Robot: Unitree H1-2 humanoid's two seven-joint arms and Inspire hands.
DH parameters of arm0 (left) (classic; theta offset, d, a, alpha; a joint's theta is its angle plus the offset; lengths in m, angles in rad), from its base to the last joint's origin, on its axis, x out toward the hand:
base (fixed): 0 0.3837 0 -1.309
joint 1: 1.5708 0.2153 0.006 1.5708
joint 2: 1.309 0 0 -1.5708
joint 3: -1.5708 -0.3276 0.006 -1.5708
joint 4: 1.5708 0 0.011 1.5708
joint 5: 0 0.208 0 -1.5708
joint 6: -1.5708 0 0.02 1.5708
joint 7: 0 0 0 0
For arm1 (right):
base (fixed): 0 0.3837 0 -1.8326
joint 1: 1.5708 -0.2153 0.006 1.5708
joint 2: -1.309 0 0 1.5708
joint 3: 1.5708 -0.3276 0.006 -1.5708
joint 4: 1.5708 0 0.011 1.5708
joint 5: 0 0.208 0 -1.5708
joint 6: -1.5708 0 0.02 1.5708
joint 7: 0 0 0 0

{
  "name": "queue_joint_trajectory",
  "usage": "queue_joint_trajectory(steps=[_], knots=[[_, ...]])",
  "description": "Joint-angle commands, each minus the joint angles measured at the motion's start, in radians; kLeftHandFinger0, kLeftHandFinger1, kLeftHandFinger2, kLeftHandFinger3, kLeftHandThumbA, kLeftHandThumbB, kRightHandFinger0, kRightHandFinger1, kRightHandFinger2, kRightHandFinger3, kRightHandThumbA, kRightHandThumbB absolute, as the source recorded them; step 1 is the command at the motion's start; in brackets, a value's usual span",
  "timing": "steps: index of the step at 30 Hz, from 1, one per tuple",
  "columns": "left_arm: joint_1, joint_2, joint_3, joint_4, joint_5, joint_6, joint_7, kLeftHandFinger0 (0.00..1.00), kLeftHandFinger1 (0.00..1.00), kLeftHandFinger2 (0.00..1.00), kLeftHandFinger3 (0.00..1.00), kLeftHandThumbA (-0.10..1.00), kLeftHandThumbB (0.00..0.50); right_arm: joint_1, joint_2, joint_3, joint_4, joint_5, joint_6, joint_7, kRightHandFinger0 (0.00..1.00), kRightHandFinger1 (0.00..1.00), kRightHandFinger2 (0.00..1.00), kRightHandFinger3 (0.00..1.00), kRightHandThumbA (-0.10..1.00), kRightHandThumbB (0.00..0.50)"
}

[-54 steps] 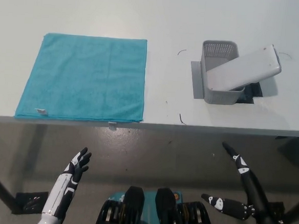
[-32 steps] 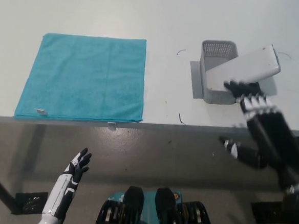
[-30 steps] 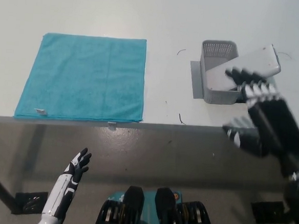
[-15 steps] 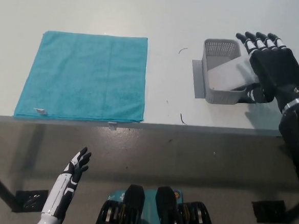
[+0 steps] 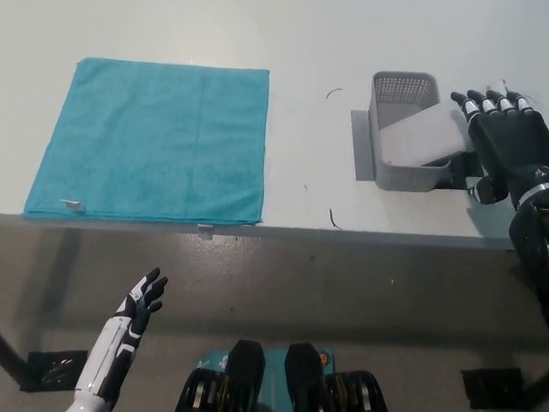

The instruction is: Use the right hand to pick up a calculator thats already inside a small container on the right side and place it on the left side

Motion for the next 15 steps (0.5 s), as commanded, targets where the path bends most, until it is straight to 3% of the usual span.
queue_joint_trajectory(steps=[1,15], knots=[[-0.011,0.013,0.0,-0.011,-0.021,-0.046,-0.016,1.0,1.0,1.0,1.0,1.0,0.0,-0.075,-0.023,0.008,0.0,-0.035,0.032,-0.027,1.0,1.0,1.0,1.0,1.0,0.5],[-0.009,0.014,0.002,-0.012,-0.002,-0.04,-0.012,1.0,1.0,1.0,1.0,1.0,0.004,-0.114,-0.005,0.055,0.044,-0.039,0.047,-0.003,1.0,1.0,1.0,1.0,1.0,0.5]])
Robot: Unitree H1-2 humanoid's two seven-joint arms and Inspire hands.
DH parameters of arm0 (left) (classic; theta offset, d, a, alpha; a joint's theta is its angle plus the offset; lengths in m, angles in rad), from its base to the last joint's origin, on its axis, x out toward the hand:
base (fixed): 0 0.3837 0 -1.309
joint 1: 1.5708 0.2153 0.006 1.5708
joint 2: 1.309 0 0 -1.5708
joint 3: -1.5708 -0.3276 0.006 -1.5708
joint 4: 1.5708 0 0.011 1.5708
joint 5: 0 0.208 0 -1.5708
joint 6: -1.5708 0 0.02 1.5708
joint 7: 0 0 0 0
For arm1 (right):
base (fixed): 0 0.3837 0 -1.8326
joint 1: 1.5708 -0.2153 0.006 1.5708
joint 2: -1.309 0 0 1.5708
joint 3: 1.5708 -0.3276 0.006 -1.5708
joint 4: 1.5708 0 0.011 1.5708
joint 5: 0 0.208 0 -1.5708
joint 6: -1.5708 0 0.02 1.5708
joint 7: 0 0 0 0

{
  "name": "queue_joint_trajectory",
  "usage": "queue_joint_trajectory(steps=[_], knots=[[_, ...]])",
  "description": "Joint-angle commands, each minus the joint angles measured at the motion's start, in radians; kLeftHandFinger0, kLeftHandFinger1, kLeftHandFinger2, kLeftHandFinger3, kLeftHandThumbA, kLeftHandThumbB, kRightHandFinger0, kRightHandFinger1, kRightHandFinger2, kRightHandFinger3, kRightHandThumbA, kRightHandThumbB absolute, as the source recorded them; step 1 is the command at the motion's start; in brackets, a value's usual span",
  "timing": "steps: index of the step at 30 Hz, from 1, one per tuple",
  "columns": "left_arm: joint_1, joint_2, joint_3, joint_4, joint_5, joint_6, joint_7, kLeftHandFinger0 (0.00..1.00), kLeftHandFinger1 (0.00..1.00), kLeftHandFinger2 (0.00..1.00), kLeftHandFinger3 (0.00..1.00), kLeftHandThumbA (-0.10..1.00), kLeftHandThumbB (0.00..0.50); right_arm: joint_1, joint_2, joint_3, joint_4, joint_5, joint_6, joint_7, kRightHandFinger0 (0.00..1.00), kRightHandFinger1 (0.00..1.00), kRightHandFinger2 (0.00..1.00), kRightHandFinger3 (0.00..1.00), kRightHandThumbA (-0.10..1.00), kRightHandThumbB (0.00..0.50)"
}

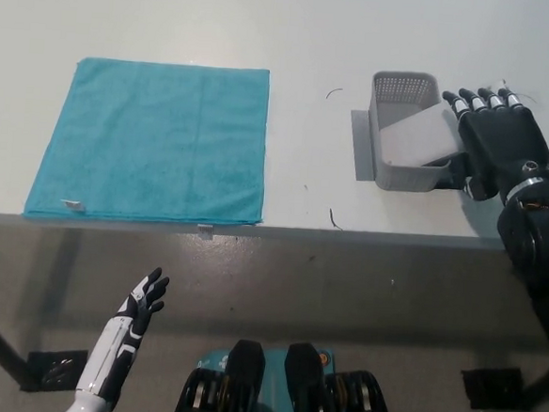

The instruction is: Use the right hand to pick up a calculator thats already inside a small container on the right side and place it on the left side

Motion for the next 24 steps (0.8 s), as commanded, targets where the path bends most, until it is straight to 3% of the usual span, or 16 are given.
queue_joint_trajectory(steps=[1,11,17,19,20,21,22,23,24], knots=[[-0.01,0.014,0.002,-0.011,0.003,-0.037,-0.002,1.0,1.0,1.0,1.0,1.0,0.001,-0.088,-0.007,0.007,0.025,-0.017,0.027,-0.011,1.0,1.0,1.0,1.0,1.0,0.5],[0.006,0.011,0.002,-0.002,-0.003,-0.051,-0.004,1.0,1.0,1.0,1.0,1.0,0.0,-0.155,0.034,0.053,0.227,-0.01,0.03,-0.064,1.0,1.0,1.0,1.0,1.0,0.5],[0.006,0.01,0.002,0.005,-0.003,-0.053,-0.003,1.0,1.0,1.0,1.0,1.0,0.01,-0.195,0.059,0.092,0.354,-0.011,0.01,-0.177,1.0,1.0,1.0,1.0,1.0,0.5],[0.007,0.007,0.0,0.003,-0.003,-0.05,-0.003,1.0,1.0,1.0,1.0,1.0,0.011,-0.217,0.072,0.102,0.442,0.005,-0.019,-0.274,1.0,1.0,1.0,1.0,1.0,0.5],[0.008,0.006,-0.001,0.001,0.004,-0.049,0.0,1.0,1.0,1.0,1.0,1.0,0.006,-0.226,0.082,0.088,0.519,0.037,-0.074,-0.416,1.0,1.0,1.0,1.0,0.82,0.494],[0.009,0.006,-0.002,0.0,0.006,-0.049,0.0,1.0,1.0,1.0,1.0,1.0,0.006,-0.225,0.082,0.088,0.528,0.043,-0.08,-0.435,1.0,1.0,1.0,1.0,0.8,0.494],[0.01,0.007,-0.003,0.0,0.005,-0.052,-0.002,1.0,1.0,1.0,1.0,1.0,0.0,-0.225,0.092,0.071,0.607,0.064,-0.153,-0.635,0.81,0.69,0.65,0.77,0.48,0.336],[0.01,0.007,-0.003,-0.001,0.003,-0.053,-0.004,1.0,1.0,1.0,1.0,1.0,0.0,-0.225,0.093,0.068,0.63,0.069,-0.175,-0.698,0.52,0.54,0.57,0.68,0.38,0.345],[0.007,0.009,-0.001,-0.002,0.001,-0.05,-0.005,1.0,1.0,1.0,1.0,1.0,0.0,-0.226,0.096,0.066,0.69,0.072,-0.233,-0.859,0.02,0.06,0.22,0.33,0.0,0.298]])
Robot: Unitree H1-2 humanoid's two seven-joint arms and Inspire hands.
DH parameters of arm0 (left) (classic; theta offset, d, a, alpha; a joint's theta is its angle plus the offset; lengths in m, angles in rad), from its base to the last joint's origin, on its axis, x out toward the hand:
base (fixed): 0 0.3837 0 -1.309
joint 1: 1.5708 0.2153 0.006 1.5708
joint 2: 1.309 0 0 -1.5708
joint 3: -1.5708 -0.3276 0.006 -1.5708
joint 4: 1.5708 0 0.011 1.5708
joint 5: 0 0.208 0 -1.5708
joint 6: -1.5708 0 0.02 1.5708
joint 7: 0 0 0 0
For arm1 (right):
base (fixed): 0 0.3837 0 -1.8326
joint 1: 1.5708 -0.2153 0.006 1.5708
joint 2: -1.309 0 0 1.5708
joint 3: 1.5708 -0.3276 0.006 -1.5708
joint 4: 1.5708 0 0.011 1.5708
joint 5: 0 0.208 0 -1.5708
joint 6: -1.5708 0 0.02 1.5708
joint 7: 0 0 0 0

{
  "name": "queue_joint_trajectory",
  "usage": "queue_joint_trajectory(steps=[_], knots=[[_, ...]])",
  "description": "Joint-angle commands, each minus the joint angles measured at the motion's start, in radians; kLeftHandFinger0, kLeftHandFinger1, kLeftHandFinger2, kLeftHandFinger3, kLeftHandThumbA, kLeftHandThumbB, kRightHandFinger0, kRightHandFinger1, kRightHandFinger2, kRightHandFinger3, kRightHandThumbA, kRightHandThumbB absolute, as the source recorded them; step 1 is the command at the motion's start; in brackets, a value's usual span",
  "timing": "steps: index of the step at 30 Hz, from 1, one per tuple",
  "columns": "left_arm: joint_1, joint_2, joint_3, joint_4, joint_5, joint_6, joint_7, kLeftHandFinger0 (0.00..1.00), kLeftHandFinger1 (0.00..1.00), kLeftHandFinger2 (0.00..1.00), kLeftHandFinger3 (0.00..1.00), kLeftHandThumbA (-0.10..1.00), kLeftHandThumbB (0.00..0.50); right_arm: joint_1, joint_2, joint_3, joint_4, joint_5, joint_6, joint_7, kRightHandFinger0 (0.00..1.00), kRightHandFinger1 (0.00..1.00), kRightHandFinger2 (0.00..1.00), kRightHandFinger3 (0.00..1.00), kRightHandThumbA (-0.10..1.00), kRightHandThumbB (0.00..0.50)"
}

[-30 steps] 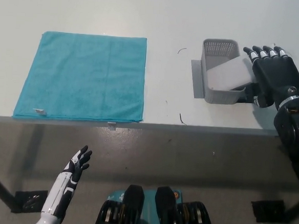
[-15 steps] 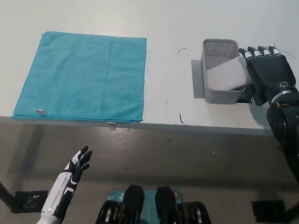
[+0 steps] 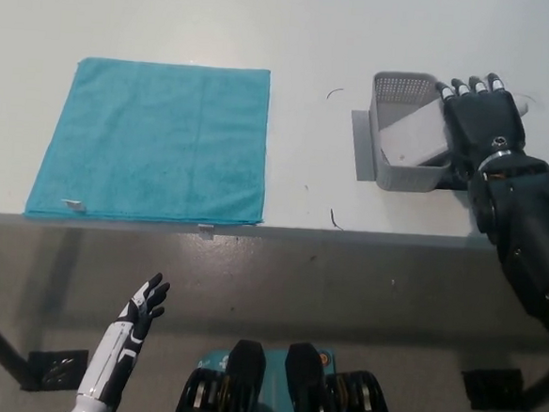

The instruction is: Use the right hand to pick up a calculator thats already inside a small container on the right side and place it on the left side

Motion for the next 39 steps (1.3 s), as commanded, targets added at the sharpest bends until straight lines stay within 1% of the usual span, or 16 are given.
queue_joint_trajectory(steps=[1,2,3,4,5,9,11,14,15,18,21,22,25,28,34,39], knots=[[0.001,0.012,0.0,-0.021,0.002,-0.044,-0.002,1.0,1.0,1.0,1.0,1.0,0.002,-0.06,0.027,-0.022,0.248,0.07,-0.225,-0.679,0.0,0.0,0.14,0.16,-0.1,0.248],[0.001,0.011,0.0,-0.021,-0.002,-0.044,-0.003,1.0,1.0,1.0,1.0,1.0,0.002,-0.053,0.026,-0.025,0.248,0.074,-0.243,-0.71,0.0,0.05,0.23,0.16,-0.1,0.211],[0.001,0.012,0.0,-0.023,0.001,-0.041,-0.003,1.0,1.0,1.0,1.0,1.0,0.013,-0.047,0.023,-0.036,0.25,0.094,-0.292,-0.748,0.0,0.17,0.45,0.32,-0.1,0.179],[0.001,0.014,-0.002,-0.023,0.01,-0.041,-0.002,1.0,1.0,1.0,1.0,1.0,0.014,-0.047,0.018,-0.024,0.247,0.079,-0.278,-0.753,0.0,0.24,0.58,0.44,-0.1,0.18],[0.001,0.014,-0.003,-0.024,0.014,-0.04,-0.001,1.0,1.0,1.0,1.0,1.0,0.015,-0.048,0.017,-0.024,0.248,0.081,-0.278,-0.753,0.0,0.26,0.62,0.52,-0.1,0.148],[-0.005,0.017,-0.001,-0.026,0.007,-0.036,-0.005,1.0,1.0,1.0,1.0,1.0,0.009,-0.056,0.008,-0.03,0.254,0.092,-0.291,-0.768,0.0,0.22,0.6,0.57,-0.1,0.097],[-0.007,0.017,0.0,-0.026,0.008,-0.037,-0.003,1.0,1.0,1.0,1.0,1.0,0.006,-0.06,0.0,-0.016,0.253,0.073,-0.273,-0.779,0.0,0.21,0.57,0.46,-0.1,0.162],[-0.006,0.014,0.002,-0.023,-0.002,-0.038,-0.004,1.0,1.0,1.0,1.0,1.0,0.017,-0.064,-0.006,-0.017,0.256,0.079,-0.299,-0.824,0.0,0.19,0.54,0.34,-0.1,0.216],[-0.006,0.015,0.001,-0.022,0.0,-0.04,-0.004,1.0,1.0,1.0,1.0,1.0,0.013,-0.065,-0.008,-0.016,0.258,0.08,-0.306,-0.833,0.0,0.2,0.55,0.32,-0.1,0.212],[-0.006,0.016,0.0,-0.022,0.007,-0.039,-0.002,1.0,1.0,1.0,1.0,1.0,0.011,-0.066,-0.014,-0.018,0.246,0.085,-0.311,-0.84,0.0,0.27,0.65,0.37,-0.1,0.204],[-0.006,0.016,0.001,-0.022,0.0,-0.036,-0.006,1.0,1.0,1.0,1.0,1.0,0.016,-0.059,-0.029,-0.023,0.201,0.086,-0.315,-0.851,0.0,0.36,0.73,0.61,-0.1,0.172],[-0.006,0.015,0.001,-0.021,-0.005,-0.035,-0.007,1.0,1.0,1.0,1.0,1.0,0.018,-0.056,-0.038,-0.032,0.179,0.098,-0.326,-0.833,0.0,0.39,0.75,0.68,-0.1,0.207],[-0.007,0.016,0.001,-0.019,0.0,-0.039,-0.005,1.0,1.0,1.0,1.0,1.0,0.009,-0.05,-0.056,-0.05,0.116,0.118,-0.325,-0.787,0.0,0.38,0.73,0.67,-0.1,0.302],[-0.008,0.016,0.0,-0.016,0.005,-0.04,-0.002,1.0,1.0,1.0,1.0,1.0,0.006,-0.061,-0.074,-0.054,0.085,0.109,-0.339,-0.847,0.0,0.32,0.72,0.64,-0.1,0.281],[-0.008,0.016,0.0,-0.018,0.005,-0.04,-0.003,1.0,1.0,1.0,1.0,1.0,0.001,-0.055,-0.096,-0.084,-0.048,0.129,-0.324,-0.765,0.0,0.4,0.83,0.74,-0.1,0.226],[-0.01,0.016,0.004,-0.024,0.005,-0.033,0.002,1.0,1.0,1.0,1.0,1.0,0.008,-0.077,-0.088,-0.105,-0.154,0.123,-0.324,-0.741,0.0,0.36,0.77,0.69,-0.1,0.256]])
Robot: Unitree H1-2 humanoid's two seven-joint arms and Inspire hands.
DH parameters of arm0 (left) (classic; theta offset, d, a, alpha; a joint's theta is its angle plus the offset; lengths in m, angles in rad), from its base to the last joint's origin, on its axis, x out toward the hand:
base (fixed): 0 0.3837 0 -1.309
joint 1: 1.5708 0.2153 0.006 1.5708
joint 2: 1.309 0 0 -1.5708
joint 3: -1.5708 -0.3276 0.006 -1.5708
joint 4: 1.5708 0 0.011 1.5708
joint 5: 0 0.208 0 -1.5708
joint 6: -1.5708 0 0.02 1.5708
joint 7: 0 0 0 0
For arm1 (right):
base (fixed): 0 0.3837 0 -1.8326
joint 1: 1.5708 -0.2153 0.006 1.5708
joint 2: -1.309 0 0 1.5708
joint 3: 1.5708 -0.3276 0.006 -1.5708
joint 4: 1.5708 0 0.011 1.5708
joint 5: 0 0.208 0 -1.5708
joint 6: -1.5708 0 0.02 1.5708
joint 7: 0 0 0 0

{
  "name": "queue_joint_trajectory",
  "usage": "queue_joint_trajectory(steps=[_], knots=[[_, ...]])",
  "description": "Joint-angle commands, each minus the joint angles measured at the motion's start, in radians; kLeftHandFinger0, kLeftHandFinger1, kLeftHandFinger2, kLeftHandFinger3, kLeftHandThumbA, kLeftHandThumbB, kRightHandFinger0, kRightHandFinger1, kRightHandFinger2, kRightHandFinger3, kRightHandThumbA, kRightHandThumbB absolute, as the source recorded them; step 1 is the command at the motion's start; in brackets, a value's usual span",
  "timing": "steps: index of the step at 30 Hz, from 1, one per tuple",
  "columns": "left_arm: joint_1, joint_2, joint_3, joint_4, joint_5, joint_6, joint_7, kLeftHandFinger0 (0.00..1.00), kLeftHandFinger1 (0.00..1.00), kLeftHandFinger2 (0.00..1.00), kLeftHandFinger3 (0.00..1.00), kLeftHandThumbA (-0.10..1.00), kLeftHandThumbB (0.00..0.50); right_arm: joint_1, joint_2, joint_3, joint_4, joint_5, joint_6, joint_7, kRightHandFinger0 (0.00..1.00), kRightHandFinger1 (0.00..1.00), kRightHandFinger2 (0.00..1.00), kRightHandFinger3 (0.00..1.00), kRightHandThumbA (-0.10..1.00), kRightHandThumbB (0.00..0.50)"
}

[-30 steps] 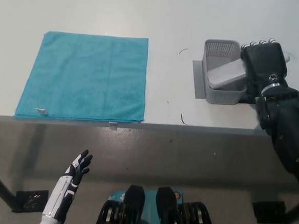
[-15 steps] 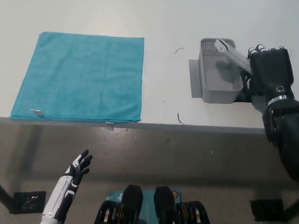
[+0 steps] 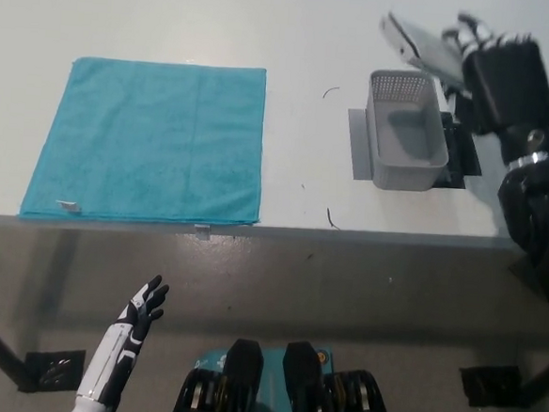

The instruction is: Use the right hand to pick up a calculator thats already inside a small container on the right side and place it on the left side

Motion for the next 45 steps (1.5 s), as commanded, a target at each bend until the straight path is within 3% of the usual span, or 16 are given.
queue_joint_trajectory(steps=[1,7,9,12,16,21,22,25,30,32,36,38,42,43,44,45], knots=[[-0.01,0.012,0.004,-0.027,-0.001,-0.036,0.0,1.0,1.0,1.0,1.0,1.0,0.007,-0.092,-0.018,-0.035,-0.096,0.036,-0.043,-0.095,0.0,0.3,0.7,0.61,-0.1,0.265],[-0.015,0.009,0.005,-0.029,0.006,-0.031,0.005,1.0,1.0,1.0,1.0,1.0,0.023,-0.13,0.001,-0.026,-0.172,-0.006,-0.004,-0.067,0.0,0.21,0.63,0.49,-0.1,0.268],[-0.016,0.01,0.005,-0.027,0.004,-0.031,0.003,1.0,1.0,1.0,1.0,1.0,0.023,-0.138,0.01,-0.03,-0.197,0.022,-0.02,-0.023,0.0,0.22,0.64,0.51,-0.1,0.268],[-0.022,0.013,0.007,-0.032,0.008,-0.026,0.005,1.0,1.0,1.0,1.0,1.0,0.022,-0.171,0.032,-0.017,-0.182,0.015,-0.032,-0.035,0.0,0.26,0.69,0.66,-0.1,0.231],[-0.023,0.013,0.007,-0.027,0.008,-0.035,0.006,1.0,1.0,1.0,1.0,1.0,0.009,-0.209,0.072,-0.008,-0.137,0.038,-0.051,-0.014,0.0,0.32,0.72,0.62,-0.1,0.258],[-0.017,0.008,0.008,-0.033,0.004,-0.024,0.005,1.0,1.0,1.0,1.0,1.0,0.018,-0.271,0.145,0.025,-0.039,0.033,-0.039,-0.014,0.0,0.34,0.73,0.64,-0.1,0.271],[-0.017,0.009,0.006,-0.031,0.008,-0.027,0.006,1.0,1.0,1.0,1.0,1.0,0.016,-0.294,0.181,0.035,0.007,0.038,-0.043,-0.026,0.0,0.29,0.67,0.55,-0.1,0.273],[-0.022,0.011,0.005,-0.024,0.01,-0.033,0.004,1.0,1.0,1.0,1.0,1.0,0.009,-0.33,0.229,0.055,0.087,0.032,-0.043,-0.045,0.0,0.28,0.66,0.52,-0.1,0.271],[-0.016,0.01,0.003,-0.034,0.006,-0.02,-0.001,1.0,1.0,1.0,1.0,1.0,0.027,-0.392,0.317,0.105,0.254,0.025,-0.046,-0.084,0.0,0.28,0.69,0.61,-0.1,0.204],[-0.013,0.012,0.002,-0.035,0.008,-0.023,-0.002,1.0,1.0,1.0,1.0,1.0,0.026,-0.417,0.371,0.121,0.326,0.035,-0.047,-0.091,0.0,0.25,0.67,0.62,-0.1,0.23],[-0.011,0.014,0.002,-0.042,-0.004,-0.012,-0.01,1.0,1.0,1.0,1.0,1.0,0.044,-0.474,0.453,0.138,0.469,0.062,-0.074,-0.114,0.0,0.25,0.68,0.65,-0.1,0.221],[-0.011,0.015,0.001,-0.043,0.003,-0.013,-0.008,1.0,1.0,1.0,1.0,1.0,0.04,-0.5,0.487,0.148,0.535,0.069,-0.09,-0.148,0.0,0.16,0.61,0.55,-0.1,0.238],[-0.011,0.015,0.002,-0.044,0.007,-0.007,-0.005,1.0,1.0,1.0,1.0,1.0,0.049,-0.545,0.549,0.166,0.641,0.079,-0.077,-0.142,0.0,0.16,0.63,0.56,-0.1,0.263],[-0.009,0.016,0.002,-0.044,0.008,-0.012,-0.005,1.0,1.0,1.0,1.0,1.0,0.041,-0.552,0.569,0.167,0.666,0.086,-0.079,-0.136,0.0,0.12,0.58,0.52,-0.1,0.294],[-0.009,0.016,0.002,-0.042,0.006,-0.015,-0.005,1.0,1.0,1.0,1.0,1.0,0.037,-0.557,0.581,0.168,0.683,0.092,-0.08,-0.133,0.0,0.03,0.47,0.4,-0.1,0.314],[-0.01,0.014,0.001,-0.041,0.004,-0.018,-0.006,1.0,1.0,1.0,1.0,1.0,0.036,-0.561,0.59,0.168,0.697,0.096,-0.077,-0.13,0.0,0.01,0.43,0.34,-0.1,0.321]])
